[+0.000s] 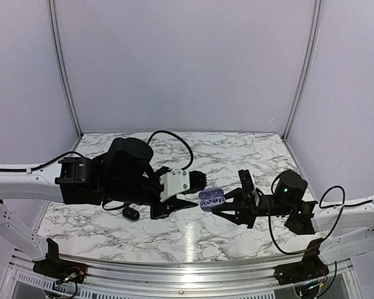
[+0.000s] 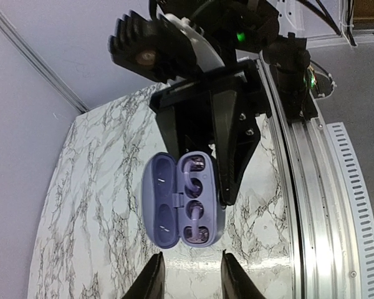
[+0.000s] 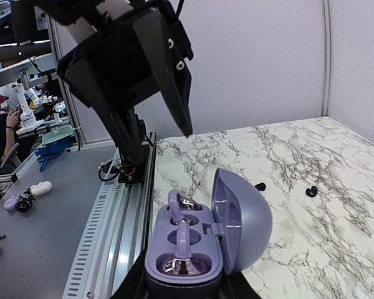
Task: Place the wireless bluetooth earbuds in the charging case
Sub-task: Adjust the left earbud in the left side groove of the charging case, then close the charging case.
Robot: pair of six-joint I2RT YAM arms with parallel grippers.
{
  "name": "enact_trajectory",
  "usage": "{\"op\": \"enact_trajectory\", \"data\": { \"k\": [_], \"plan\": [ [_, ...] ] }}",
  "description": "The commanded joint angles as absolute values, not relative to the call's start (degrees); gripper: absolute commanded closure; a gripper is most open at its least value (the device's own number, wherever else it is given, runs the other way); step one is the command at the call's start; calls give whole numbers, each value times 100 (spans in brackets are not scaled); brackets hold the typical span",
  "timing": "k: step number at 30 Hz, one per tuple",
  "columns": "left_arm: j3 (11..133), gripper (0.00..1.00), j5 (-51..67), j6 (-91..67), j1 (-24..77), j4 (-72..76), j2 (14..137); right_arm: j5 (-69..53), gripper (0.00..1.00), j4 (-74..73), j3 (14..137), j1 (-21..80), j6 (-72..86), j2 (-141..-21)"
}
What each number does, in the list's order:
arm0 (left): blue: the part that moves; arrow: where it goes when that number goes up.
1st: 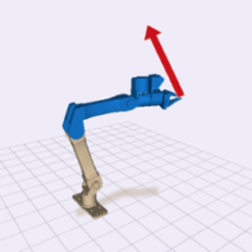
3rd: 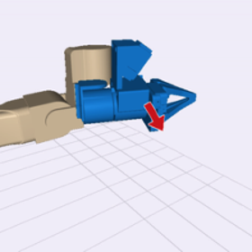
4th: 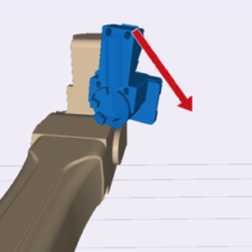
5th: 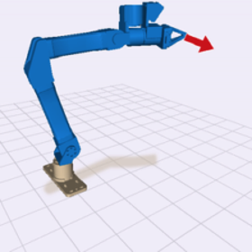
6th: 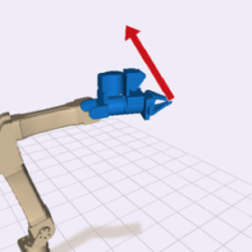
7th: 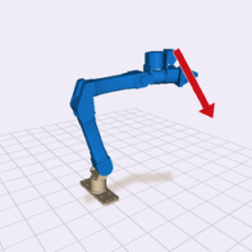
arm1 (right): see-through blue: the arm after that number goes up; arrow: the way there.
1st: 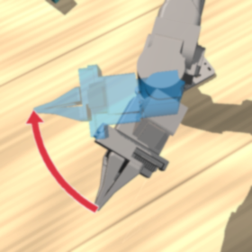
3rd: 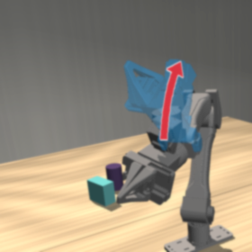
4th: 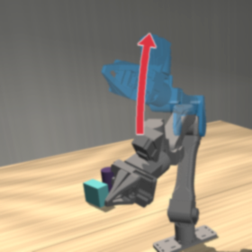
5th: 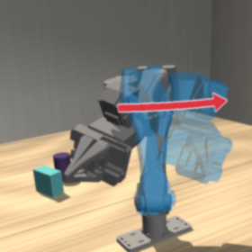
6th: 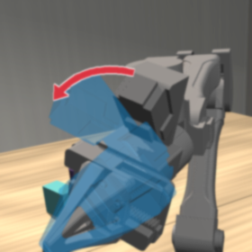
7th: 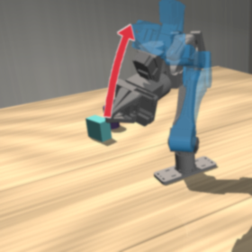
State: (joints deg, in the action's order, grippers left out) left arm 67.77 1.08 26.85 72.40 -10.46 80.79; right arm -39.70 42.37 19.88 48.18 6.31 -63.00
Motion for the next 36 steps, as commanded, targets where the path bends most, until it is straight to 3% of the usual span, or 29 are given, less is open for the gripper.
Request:
{"op": "enact_trajectory", "data": {
  "k": [1,11,23,28,36],
  "plan": [
    [6801,64,393,2422,6980,-1048,7681,-4079,100,4254,2115,4785,518,-6334],
    [6773,42,1123,1938,6917,-686,8064,-4107,100,3976,2300,4991,188,-6357],
    [6807,39,2102,1238,6618,-615,8244,-3767,100,3577,2364,5343,-484,-6110],
    [6794,32,2411,1087,6545,-607,8293,-3727,100,3521,2362,5399,-566,-5997],
    [6871,33,2445,922,6469,-647,8437,-3650,100,3474,2381,5492,-642,-5924]
  ]
}}
